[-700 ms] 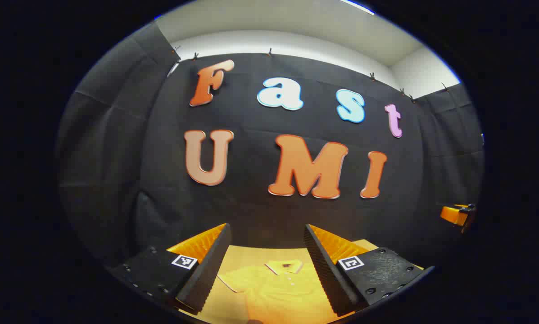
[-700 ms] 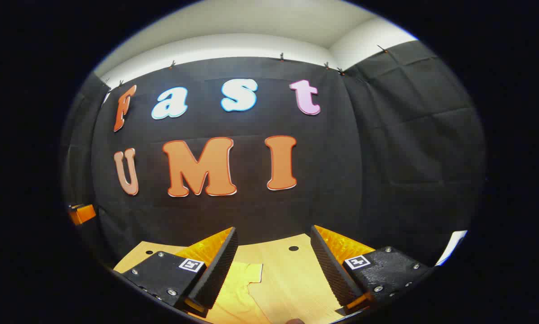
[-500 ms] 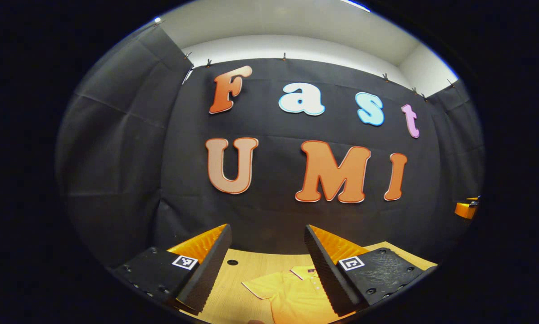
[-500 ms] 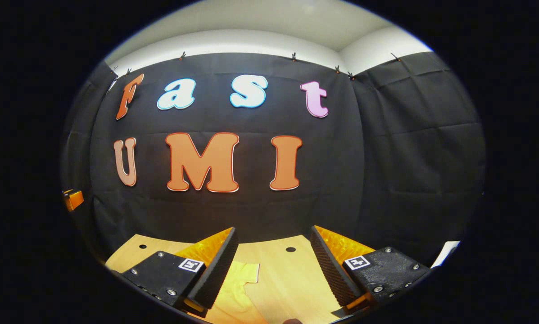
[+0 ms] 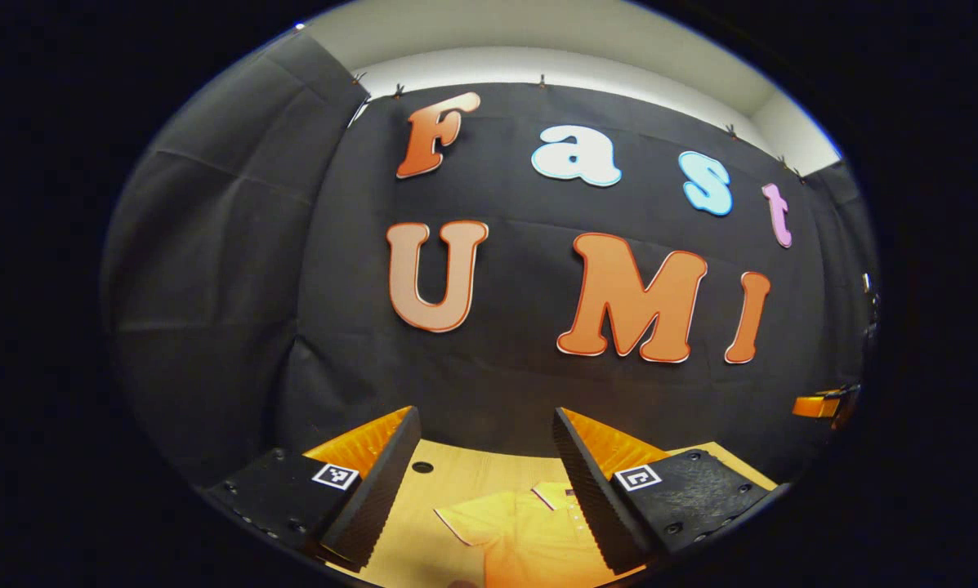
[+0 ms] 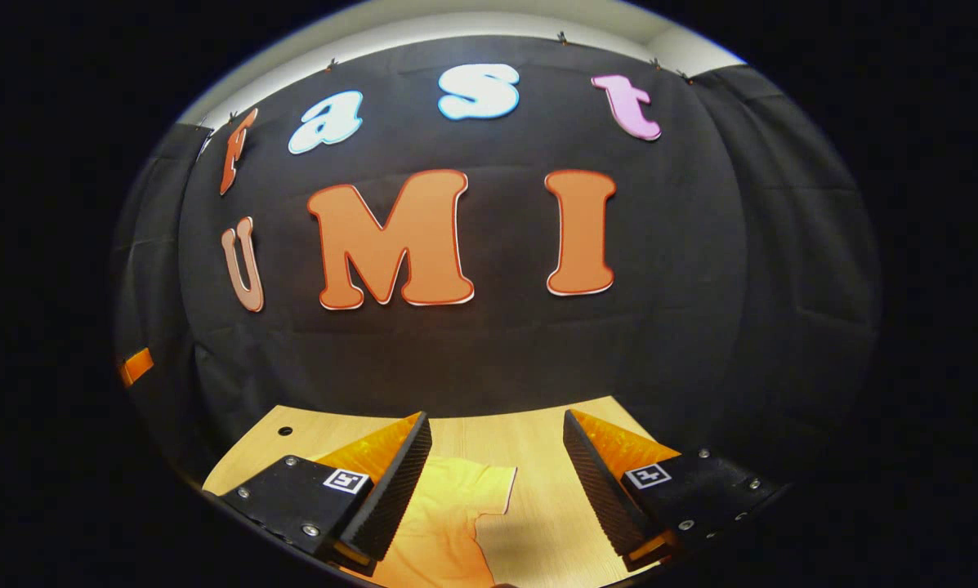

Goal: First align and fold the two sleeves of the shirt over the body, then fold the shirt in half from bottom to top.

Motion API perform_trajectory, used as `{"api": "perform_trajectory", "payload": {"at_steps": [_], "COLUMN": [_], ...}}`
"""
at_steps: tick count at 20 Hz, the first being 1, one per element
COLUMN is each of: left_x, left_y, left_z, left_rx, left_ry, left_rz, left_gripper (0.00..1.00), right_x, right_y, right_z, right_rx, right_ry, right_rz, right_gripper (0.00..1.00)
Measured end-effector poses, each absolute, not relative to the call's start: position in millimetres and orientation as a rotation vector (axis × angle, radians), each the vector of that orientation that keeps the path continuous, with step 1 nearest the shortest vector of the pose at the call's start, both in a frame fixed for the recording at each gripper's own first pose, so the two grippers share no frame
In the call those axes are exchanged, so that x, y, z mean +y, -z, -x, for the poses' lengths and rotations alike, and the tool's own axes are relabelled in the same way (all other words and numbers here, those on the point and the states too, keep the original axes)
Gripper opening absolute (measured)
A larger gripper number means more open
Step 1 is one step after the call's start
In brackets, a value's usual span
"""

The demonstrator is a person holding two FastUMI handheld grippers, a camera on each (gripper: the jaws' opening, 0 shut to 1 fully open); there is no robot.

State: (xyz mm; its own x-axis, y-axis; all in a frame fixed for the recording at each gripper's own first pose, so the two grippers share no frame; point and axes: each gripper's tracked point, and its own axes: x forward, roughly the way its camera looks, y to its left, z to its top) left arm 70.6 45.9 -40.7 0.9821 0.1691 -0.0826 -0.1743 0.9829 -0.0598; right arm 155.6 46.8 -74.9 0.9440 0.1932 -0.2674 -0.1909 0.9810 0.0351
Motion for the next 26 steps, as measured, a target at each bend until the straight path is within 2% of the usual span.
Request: {"api": "perform_trajectory", "payload": {"at_steps": [1,3,8,16,22,26], "left_x": [48.3,48.8,47.9,53.0,62.7,82.1], "left_y": [53.0,74.7,90.8,91.6,103.7,113.8], "left_z": [-77.0,-89.5,-130.8,-153.8,-156.6,-150.1], "left_rx": [0.096,0.146,0.187,0.184,0.187,0.217], "left_ry": [-0.197,-0.21,-0.122,-0.07,-0.081,-0.124], "left_rz": [0.065,0.043,0.003,-0.016,0.043,0.061], "left_gripper": [0.98,0.98,0.98,0.98,0.98,0.98], "right_x": [39.5,32.9,28.4,54.6,90.6,82.9], "right_y": [86.6,105.5,112.6,111.0,163.0,222.2], "right_z": [-167.3,-176.8,-173.3,-186.7,-221.4,-235.1], "right_rx": [0.318,0.381,0.414,0.464,0.687,0.917], "right_ry": [-0.177,-0.147,-0.067,-0.079,-0.181,-0.104], "right_rz": [-0.012,-0.034,-0.018,0.033,0.006,-0.007], "right_gripper": [1.0,0.98,0.98,0.97,0.98,0.98]}}
